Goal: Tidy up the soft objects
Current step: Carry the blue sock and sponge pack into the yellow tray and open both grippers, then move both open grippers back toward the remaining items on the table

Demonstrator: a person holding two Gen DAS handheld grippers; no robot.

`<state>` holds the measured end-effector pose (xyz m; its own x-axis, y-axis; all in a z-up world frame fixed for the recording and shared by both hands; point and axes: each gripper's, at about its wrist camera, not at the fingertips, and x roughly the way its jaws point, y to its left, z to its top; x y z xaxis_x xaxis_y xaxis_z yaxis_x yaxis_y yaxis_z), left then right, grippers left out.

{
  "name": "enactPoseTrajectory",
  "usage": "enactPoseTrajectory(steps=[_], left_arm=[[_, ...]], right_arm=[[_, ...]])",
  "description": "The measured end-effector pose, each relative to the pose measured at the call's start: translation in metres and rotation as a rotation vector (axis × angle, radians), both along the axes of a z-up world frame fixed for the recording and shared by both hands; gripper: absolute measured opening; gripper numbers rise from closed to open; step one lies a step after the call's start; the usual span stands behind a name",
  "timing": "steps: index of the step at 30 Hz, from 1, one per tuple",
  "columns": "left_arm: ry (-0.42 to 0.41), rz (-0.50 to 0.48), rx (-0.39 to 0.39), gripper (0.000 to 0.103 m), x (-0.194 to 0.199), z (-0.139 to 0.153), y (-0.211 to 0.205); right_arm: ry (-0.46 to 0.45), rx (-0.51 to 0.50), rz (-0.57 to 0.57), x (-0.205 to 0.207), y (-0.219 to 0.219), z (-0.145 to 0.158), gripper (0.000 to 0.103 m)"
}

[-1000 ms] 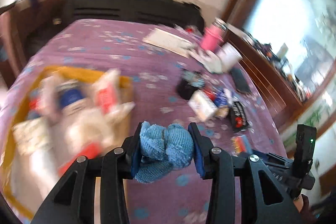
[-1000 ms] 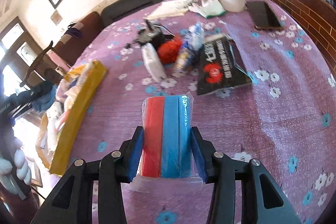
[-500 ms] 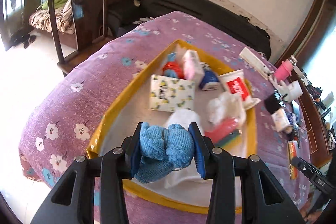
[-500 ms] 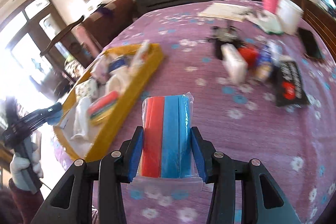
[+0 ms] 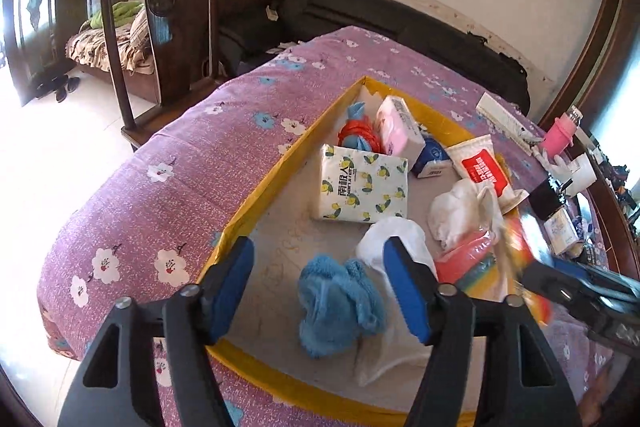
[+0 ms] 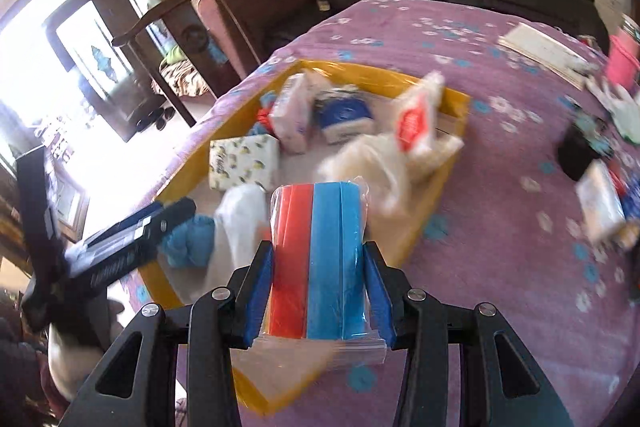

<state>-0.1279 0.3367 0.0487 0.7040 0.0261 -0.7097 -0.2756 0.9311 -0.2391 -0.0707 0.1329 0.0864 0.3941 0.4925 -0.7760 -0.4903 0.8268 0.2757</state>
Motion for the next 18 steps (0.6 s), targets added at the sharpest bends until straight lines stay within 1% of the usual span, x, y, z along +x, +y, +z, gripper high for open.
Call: enactPoseTrajectory(steps=[3,6,10,12,14,16,18], left_arm=[[-0.020,0.005,0.001,0.073,-0.006,0.003,-0.002],[-0.030,0.003,0.004,0.073,-0.011,0.007,-0.004],[-0.045,0.004,0.016,0.075,-0.017,0.015,-0.007],[-0.048,0.019,0.029,0.081,-0.017,0.018,-0.009],[-0.056,0.027,0.045,0.082,-0.019,0.022,-0.011],[-0.059,0.025,0.071,0.083,-0.020,0.025,-0.016],[-0.056,0.025,0.096,0.083,-0.020,0.027,-0.021]], right_arm=[[0.005,-0.005,-0.004,0.018,0.021,-0.002,0.048],[-0.004,-0.033,-0.014,0.033,0.040,-0.005,0.048],[-0.004,-0.060,-0.027,0.050,0.053,-0.012,0.050],[0.005,-0.068,-0.030,0.056,0.058,-0.015,0.055],[0.000,-0.056,-0.042,0.056,0.055,-0.012,0.064],[-0.018,-0.036,-0.054,0.052,0.047,-0.005,0.069],[-0.033,-0.026,-0.068,0.048,0.037,0.002,0.071]])
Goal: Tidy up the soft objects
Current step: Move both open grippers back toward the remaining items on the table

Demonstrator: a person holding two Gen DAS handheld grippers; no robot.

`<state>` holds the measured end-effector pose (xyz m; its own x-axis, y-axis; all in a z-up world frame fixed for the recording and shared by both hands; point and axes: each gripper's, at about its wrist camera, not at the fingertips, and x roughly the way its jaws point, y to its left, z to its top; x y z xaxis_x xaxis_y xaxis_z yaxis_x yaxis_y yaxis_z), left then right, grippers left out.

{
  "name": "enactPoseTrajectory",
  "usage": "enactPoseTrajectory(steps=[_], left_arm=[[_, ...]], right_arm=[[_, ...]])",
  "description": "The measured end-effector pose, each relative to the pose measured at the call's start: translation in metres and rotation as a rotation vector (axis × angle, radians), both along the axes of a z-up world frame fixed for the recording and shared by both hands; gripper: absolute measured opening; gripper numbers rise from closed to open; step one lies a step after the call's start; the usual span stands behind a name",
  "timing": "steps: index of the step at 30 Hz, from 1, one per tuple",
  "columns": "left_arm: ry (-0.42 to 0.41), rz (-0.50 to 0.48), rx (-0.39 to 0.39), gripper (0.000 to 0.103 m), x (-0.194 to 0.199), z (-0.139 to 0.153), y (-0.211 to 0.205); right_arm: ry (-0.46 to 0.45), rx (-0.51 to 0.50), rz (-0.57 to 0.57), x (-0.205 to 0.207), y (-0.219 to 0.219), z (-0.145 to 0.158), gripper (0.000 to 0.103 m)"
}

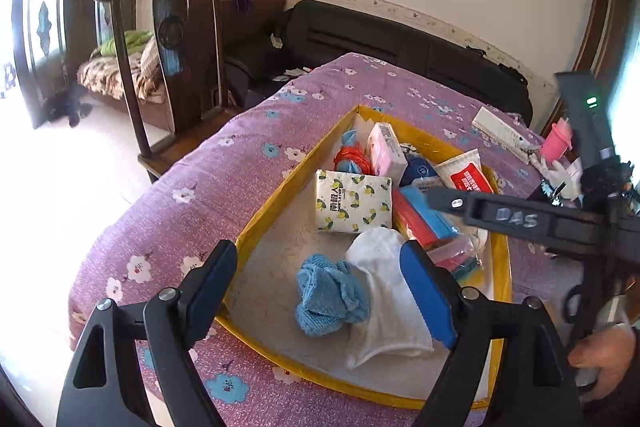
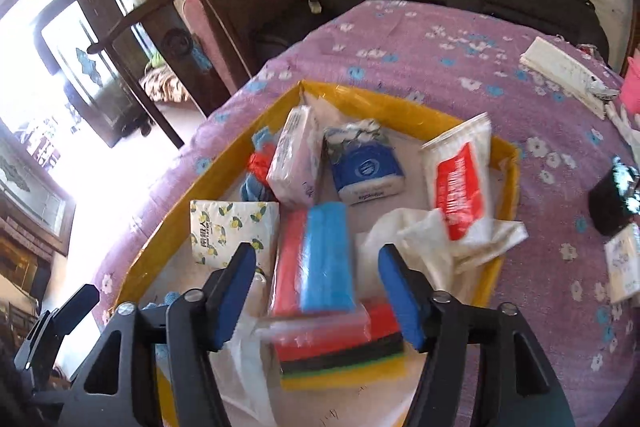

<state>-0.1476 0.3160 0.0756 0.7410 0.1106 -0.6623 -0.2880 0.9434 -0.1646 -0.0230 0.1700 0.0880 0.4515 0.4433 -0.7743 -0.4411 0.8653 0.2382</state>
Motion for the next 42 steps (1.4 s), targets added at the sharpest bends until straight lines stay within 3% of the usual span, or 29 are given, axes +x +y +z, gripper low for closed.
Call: enactPoseTrajectory(steps=[18,30,35,42], left_arm=[[0.010,-0.073,0.166,0.085,-0.009,0.026,-0.079],[0.028,-0.167,0.261,0.087,-0.010,0.033,-0.146],[0.048,-0.217,0.263,0.088,-0.006,0.030,-0.171],[0.082,-0.335,0.188,0.088,0.000,0.015,-0.203]], right_arm=[[-0.059,0.075,-0.154,-0.046,-0.133,0.017,0.074],[-0.062,0.139,-0.259,-0.061,-0.218,0.012,0.075],[-0.059,0.150,-0.311,-0.064,-0.252,0.006,0.075],[-0.043,0.167,-0.467,-0.062,-0.331,-0.004,0.075]])
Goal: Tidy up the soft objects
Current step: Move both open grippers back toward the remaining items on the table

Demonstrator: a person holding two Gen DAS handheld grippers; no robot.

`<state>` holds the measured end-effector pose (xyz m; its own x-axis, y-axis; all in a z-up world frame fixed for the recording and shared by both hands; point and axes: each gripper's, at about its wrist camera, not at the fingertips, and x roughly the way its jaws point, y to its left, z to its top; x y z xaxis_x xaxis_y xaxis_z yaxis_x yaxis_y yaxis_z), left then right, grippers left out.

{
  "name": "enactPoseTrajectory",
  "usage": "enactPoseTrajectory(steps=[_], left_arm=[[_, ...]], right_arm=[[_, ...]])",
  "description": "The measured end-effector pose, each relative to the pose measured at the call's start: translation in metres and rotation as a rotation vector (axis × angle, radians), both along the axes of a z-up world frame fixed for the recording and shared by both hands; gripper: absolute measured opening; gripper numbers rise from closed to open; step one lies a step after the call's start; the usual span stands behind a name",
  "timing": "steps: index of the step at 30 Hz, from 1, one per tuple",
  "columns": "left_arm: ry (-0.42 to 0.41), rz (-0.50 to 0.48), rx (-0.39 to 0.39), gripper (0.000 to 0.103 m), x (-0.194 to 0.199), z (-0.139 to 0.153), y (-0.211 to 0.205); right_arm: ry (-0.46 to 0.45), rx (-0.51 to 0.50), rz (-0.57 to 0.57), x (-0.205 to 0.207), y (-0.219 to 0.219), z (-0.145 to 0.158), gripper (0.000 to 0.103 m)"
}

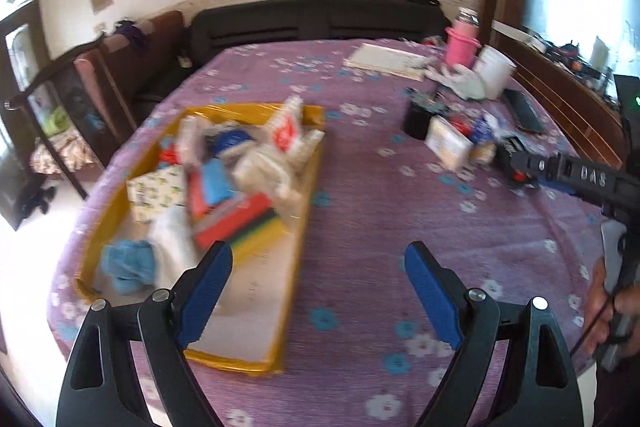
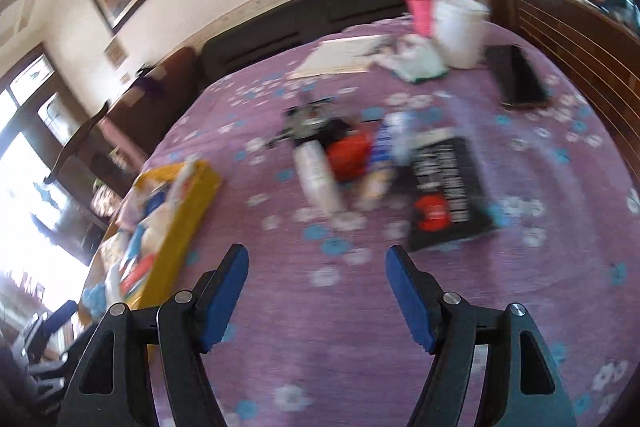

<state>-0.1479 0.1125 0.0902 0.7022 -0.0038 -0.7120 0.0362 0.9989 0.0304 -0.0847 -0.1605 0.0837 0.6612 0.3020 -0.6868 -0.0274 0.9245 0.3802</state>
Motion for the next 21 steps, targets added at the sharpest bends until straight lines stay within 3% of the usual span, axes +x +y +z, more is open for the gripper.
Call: enactPoseTrajectory(steps=[7,13,16,18,21], left_arm=[[0.098,-0.119,-0.049,0.087,0.020,-0.044,-0.041],[0.224,-0.125,-0.140,0.087,0.041,-0.083,-0.045],[0.200,-0.137,-0.124,0.092,0.037,-0.083,-0.050],[0.189,-0.150,-0.126,0.102,0.034,-0.085,-0.052],[0.151,-0.164,-0.085,0.103,0.028,-0.089,-0.058]], right_arm=[[0.006,0.031,-0.094,0.009,-0.048,-0.002,0.075],[-0.022,0.021,0.015,0.041,-0.017,0.009,0.075],[-0.010,0.026,0.081,0.069,0.006,0.009,0.075],[0.016,0.030,0.115,0.090,0.023,0.004,0.075],[0.061,0.002,0.122,0.117,0.044,-0.011,0.075]])
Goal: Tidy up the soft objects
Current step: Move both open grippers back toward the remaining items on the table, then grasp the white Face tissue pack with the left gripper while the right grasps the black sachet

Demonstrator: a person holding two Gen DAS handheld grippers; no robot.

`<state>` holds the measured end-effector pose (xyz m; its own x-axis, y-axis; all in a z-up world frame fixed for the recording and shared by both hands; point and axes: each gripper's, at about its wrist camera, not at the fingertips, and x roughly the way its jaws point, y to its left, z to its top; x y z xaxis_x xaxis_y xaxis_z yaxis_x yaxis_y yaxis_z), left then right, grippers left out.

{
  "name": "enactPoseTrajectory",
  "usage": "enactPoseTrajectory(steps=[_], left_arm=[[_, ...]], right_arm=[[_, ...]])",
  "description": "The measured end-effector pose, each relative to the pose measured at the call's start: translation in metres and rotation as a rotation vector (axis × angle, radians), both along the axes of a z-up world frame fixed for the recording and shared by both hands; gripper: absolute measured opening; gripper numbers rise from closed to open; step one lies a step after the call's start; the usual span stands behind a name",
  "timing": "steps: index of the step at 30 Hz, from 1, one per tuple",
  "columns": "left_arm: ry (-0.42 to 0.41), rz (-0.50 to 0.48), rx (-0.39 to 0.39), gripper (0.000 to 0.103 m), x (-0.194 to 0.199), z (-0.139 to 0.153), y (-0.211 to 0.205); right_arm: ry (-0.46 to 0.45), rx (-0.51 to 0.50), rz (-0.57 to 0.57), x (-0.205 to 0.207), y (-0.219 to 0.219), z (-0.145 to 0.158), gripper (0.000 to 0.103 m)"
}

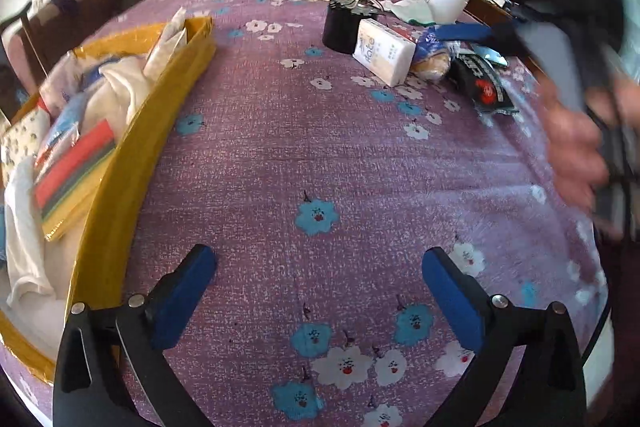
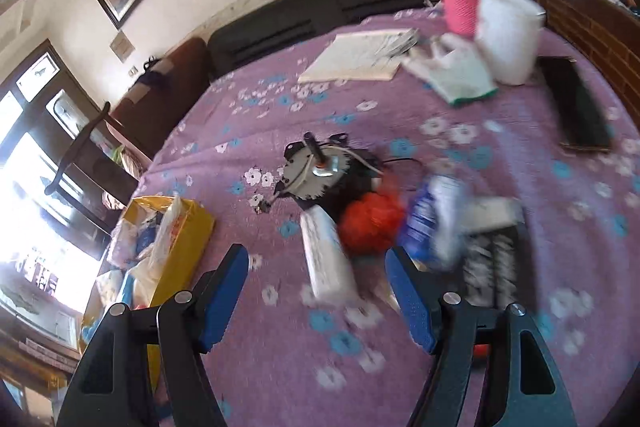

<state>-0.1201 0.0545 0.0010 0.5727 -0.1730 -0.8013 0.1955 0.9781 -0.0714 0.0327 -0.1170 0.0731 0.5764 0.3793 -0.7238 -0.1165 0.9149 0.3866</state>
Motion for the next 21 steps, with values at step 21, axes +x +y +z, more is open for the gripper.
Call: enactPoseTrajectory(steps=[21], left_arm=[[-0.017,-0.059,0.047,0.103,0.061,0.047,-0.013]], right_arm=[[-0.195,0.056,-0.231,-0.045,-0.127,0.002,0.081]])
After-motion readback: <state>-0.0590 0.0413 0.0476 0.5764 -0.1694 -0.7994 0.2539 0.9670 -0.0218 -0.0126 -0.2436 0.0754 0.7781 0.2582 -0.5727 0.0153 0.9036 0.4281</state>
